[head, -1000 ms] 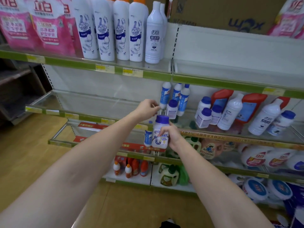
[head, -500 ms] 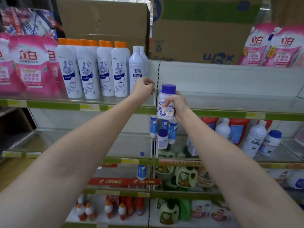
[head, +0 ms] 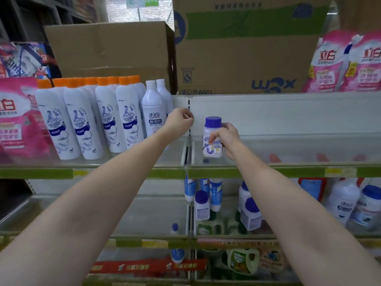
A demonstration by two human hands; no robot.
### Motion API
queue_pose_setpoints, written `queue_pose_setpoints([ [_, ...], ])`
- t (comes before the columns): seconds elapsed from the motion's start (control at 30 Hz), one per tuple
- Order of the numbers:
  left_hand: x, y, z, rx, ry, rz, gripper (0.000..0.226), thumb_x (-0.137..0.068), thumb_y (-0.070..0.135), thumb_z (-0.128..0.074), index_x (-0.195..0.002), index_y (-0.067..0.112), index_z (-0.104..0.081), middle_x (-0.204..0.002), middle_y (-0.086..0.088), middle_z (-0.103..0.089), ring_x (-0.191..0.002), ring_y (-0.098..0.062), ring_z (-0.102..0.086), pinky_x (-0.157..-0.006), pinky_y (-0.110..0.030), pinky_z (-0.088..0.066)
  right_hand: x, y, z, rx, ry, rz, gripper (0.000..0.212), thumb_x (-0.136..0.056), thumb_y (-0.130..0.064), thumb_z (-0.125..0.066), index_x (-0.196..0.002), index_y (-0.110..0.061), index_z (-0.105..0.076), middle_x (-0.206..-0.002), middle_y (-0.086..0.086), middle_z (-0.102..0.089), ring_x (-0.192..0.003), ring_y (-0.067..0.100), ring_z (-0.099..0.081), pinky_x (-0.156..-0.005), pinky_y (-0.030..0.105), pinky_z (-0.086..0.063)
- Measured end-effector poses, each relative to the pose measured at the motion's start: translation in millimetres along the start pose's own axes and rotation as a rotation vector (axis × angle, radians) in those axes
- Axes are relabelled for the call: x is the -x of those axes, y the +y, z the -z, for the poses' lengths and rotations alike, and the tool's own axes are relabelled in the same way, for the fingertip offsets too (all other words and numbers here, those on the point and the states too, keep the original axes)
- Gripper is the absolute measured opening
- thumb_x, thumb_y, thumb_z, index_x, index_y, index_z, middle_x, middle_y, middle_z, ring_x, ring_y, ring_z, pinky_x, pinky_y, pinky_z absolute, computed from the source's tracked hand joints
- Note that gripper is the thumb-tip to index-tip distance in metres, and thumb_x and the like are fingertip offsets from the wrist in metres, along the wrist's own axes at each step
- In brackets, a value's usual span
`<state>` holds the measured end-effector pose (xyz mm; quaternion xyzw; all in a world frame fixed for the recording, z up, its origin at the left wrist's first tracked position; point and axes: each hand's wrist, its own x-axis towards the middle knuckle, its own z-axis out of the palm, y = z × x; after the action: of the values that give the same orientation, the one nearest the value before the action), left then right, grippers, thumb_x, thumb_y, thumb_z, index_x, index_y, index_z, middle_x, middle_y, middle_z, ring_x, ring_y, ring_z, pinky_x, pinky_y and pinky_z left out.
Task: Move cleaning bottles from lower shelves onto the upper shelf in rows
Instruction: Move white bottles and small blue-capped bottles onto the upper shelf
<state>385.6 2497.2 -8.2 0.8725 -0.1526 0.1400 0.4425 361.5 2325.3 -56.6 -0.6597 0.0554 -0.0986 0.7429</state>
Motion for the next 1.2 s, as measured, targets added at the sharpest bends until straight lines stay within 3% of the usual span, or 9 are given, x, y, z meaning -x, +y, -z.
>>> queue_pose_setpoints([
  [0.13, -24, -4, -31, -0.033, -0.009, 0.023, 0.01, -0.094, 0.014, -0.056, -0.092, 0.019, -0.064, -0.097, -0.01, -0.072, -0.085, -0.025, -0.068, -0.065, -0.029, -0.053, -33, 0, 20, 0.092, -0.018, 0.002, 0.069, -0.059, 0.013, -0.066, -0.122, -0.007, -0.046, -0.115, 0.017, -0.061, -0.095, 0.033, -0.068, -0.066, 0.039, -0.059],
  [0.3, -47, -12, -64, -0.07, 0.016, 0.054, 0.01, -0.094, 0.011, -0.054, -0.094, 0.016, -0.063, -0.102, -0.013, -0.071, -0.091, -0.027, -0.065, -0.08, -0.036, -0.056, -69, 0, 34, 0.172, -0.081, -0.029, 0.067, -0.064, 0.008, -0.065, -0.127, -0.01, -0.054, -0.111, 0.014, -0.07, -0.086, 0.026, -0.07, -0.058, 0.027, -0.053],
  [0.4, -61, -18, -78, -0.106, 0.021, 0.079, 0.011, -0.095, 0.01, -0.053, -0.1, 0.013, -0.063, -0.097, -0.009, -0.067, -0.08, -0.022, -0.061, -0.061, -0.028, -0.049, -87, 5, 31, 0.168, -0.084, -0.021, 0.064, -0.066, 0.006, -0.064, -0.127, -0.01, -0.053, -0.109, 0.013, -0.07, -0.085, 0.025, -0.07, -0.058, 0.027, -0.052],
  [0.47, -69, -24, -83, -0.142, 0.031, 0.103, 0.012, -0.096, 0.009, -0.053, -0.102, 0.012, -0.062, -0.094, -0.006, -0.062, -0.074, -0.017, -0.056, -0.058, -0.025, -0.043, -97, 11, 25, 0.197, -0.071, -0.005, 0.066, -0.059, 0.001, -0.069, -0.122, -0.009, -0.053, -0.11, 0.012, -0.068, -0.088, 0.024, -0.07, -0.061, 0.03, -0.055],
  [0.53, -75, -30, -86, -0.17, 0.048, 0.134, 0.013, -0.095, 0.008, -0.054, -0.104, 0.01, -0.063, -0.096, -0.005, -0.06, -0.079, -0.02, -0.055, -0.066, -0.027, -0.043, -109, 20, 21, 0.25, -0.031, -0.003, 0.075, -0.045, -0.008, -0.073, -0.116, -0.008, -0.052, -0.115, 0.011, -0.066, -0.094, 0.025, -0.069, -0.071, 0.037, -0.06],
  [0.7, -83, -43, -87, -0.161, 0.06, 0.162, 0.014, -0.097, 0.013, -0.057, -0.107, 0.004, -0.063, -0.094, -0.008, -0.06, -0.082, -0.023, -0.055, -0.07, -0.03, -0.042, -120, 36, 11, 0.458, 0.183, 0.024, 0.034, -0.082, -0.017, -0.066, -0.109, -0.01, -0.046, -0.12, 0.011, -0.057, -0.103, 0.03, -0.061, -0.078, 0.032, -0.046],
  [0.9, -76, -46, -79, -0.174, 0.056, 0.182, 0.015, -0.096, 0.015, -0.058, -0.107, 0.007, -0.064, -0.1, -0.009, -0.063, -0.087, -0.024, -0.059, -0.073, -0.032, -0.047, -120, 34, 9, 0.542, 0.217, 0.004, 0.045, -0.083, -0.018, -0.066, -0.122, -0.005, -0.046, -0.127, 0.018, -0.055, -0.112, 0.037, -0.061, -0.09, 0.038, -0.052],
  [1.1, -42, -41, -63, -0.184, 0.009, 0.145, 0.013, -0.091, 0.012, -0.058, -0.097, 0.008, -0.068, -0.096, -0.013, -0.069, -0.085, -0.027, -0.065, -0.071, -0.031, -0.052, -85, 29, 7, 0.457, 0.206, -0.029, 0.034, -0.08, -0.016, -0.063, -0.112, -0.007, -0.055, -0.105, 0.01, -0.063, -0.093, 0.027, -0.06, -0.07, 0.028, -0.044],
  [1.2, -20, -36, -57, -0.191, -0.034, 0.114, 0.017, -0.09, 0.01, -0.056, -0.099, 0.006, -0.069, -0.098, -0.013, -0.07, -0.085, -0.027, -0.065, -0.072, -0.031, -0.051, -59, 29, 5, 0.432, 0.218, -0.001, 0.032, -0.082, -0.014, -0.064, -0.113, -0.007, -0.06, -0.109, 0.01, -0.066, -0.093, 0.027, -0.06, -0.068, 0.025, -0.041],
])
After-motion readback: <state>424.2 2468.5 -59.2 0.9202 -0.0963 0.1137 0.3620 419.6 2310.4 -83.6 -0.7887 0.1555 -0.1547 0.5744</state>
